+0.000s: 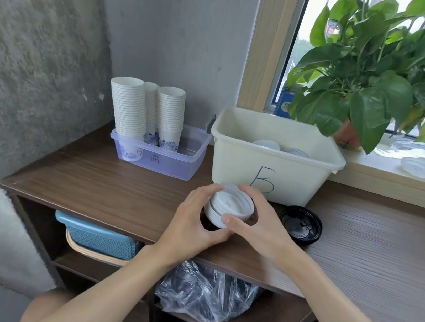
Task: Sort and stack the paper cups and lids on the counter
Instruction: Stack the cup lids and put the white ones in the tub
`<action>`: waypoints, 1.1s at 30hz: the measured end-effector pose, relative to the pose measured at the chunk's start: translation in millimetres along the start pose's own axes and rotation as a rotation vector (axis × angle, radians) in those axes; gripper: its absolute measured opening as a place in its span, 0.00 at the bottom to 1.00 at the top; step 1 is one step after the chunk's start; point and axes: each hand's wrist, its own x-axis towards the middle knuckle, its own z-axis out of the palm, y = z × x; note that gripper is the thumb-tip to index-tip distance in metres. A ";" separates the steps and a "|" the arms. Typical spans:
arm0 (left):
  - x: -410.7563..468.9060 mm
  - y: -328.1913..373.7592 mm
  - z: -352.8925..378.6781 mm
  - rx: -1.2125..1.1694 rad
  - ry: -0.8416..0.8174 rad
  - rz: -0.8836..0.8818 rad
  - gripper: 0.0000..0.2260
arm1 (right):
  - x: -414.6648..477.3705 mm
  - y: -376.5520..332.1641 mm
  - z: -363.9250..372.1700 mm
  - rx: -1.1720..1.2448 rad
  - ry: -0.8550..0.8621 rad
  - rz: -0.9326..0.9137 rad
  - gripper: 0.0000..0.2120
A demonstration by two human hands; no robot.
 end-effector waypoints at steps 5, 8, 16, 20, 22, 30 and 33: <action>-0.8 -0.6 2.1 -0.007 0.017 0.005 0.32 | 6.0 -6.7 3.5 0.355 0.117 0.113 0.24; -1.8 -1.1 3.4 -0.021 0.015 0.017 0.33 | 8.2 -11.7 4.5 0.483 0.099 0.253 0.15; -2.0 13.0 17.3 -0.168 -0.081 -0.021 0.42 | 1.7 -11.0 2.2 0.407 0.199 0.132 0.11; -8.7 20.6 29.1 -0.321 -0.093 -0.102 0.31 | -9.9 -4.2 -6.6 0.365 0.297 0.011 0.11; -8.9 26.8 34.2 -0.383 -0.033 -0.173 0.26 | -17.7 2.2 -7.8 0.409 0.307 -0.014 0.12; -7.2 28.3 41.5 -0.277 -0.116 -0.191 0.13 | -33.7 21.4 -4.9 0.280 0.278 -0.028 0.11; -9.2 24.6 41.9 -0.218 -0.144 -0.185 0.09 | -32.6 26.5 0.2 0.202 0.312 -0.059 0.09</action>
